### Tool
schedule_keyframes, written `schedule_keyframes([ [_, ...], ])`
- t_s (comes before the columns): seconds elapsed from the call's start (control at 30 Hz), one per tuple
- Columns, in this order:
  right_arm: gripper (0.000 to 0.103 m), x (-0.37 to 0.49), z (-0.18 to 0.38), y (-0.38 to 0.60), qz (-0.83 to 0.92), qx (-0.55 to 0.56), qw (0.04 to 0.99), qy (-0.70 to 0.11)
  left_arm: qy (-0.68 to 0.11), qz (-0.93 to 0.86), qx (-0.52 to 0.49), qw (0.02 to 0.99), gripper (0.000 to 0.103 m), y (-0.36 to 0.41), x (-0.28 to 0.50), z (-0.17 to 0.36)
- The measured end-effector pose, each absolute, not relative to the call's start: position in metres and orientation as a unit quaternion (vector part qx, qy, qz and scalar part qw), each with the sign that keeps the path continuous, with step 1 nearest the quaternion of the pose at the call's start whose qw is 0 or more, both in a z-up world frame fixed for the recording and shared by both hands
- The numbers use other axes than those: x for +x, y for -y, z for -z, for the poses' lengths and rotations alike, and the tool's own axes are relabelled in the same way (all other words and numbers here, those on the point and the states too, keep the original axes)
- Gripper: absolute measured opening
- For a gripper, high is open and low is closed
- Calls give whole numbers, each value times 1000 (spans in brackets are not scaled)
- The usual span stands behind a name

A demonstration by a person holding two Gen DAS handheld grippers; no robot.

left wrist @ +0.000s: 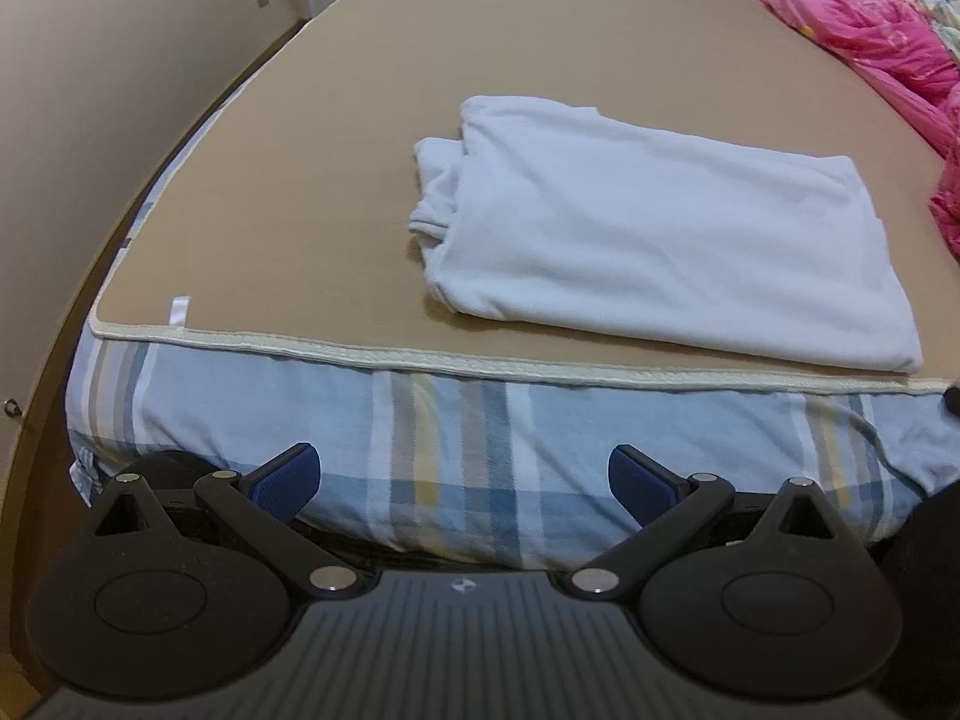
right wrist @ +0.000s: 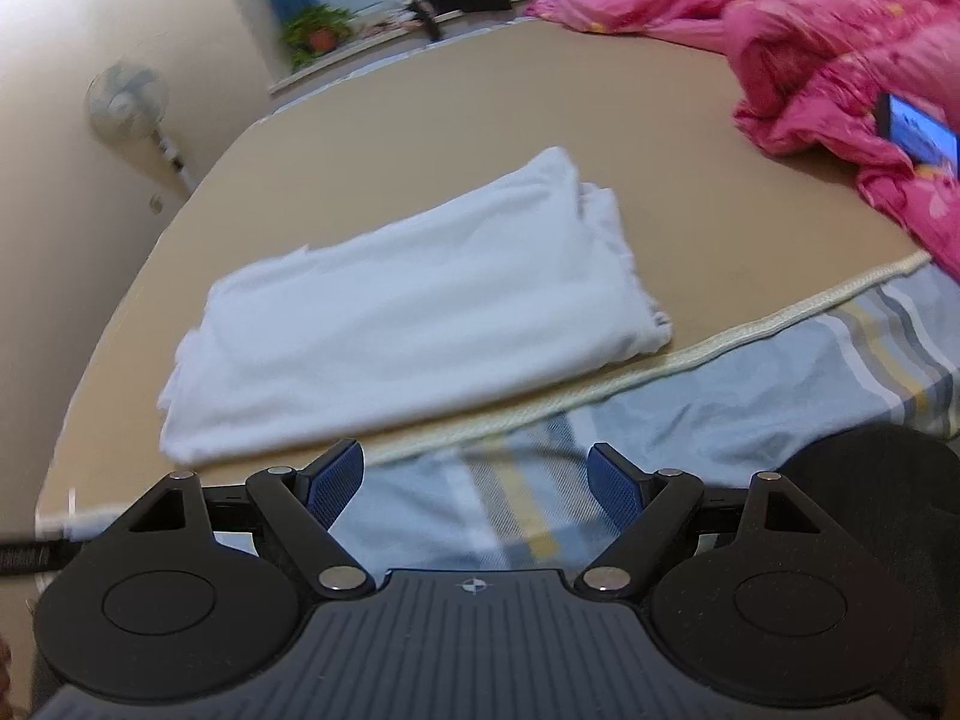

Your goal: Fold small clothes

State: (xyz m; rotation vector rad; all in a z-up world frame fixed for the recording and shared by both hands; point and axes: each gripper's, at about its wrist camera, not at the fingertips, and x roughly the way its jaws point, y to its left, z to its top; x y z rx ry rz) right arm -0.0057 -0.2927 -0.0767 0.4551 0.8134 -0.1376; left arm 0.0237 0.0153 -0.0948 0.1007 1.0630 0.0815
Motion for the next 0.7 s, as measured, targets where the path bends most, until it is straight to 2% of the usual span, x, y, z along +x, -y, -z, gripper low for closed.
schedule_keyframes([
  [0.3,84,74,127,399,107,323,868,-362,-520,-87,35,849,102,-40,59,99],
  [0.5,84,123,164,423,130,313,857,-387,-539,-105,24,835,102,-49,75,103],
  [0.67,80,125,197,432,125,341,840,-403,-544,-110,27,831,102,-49,80,108],
  [0.7,74,122,197,429,117,334,845,-400,-547,-111,27,830,102,-50,82,110],
])
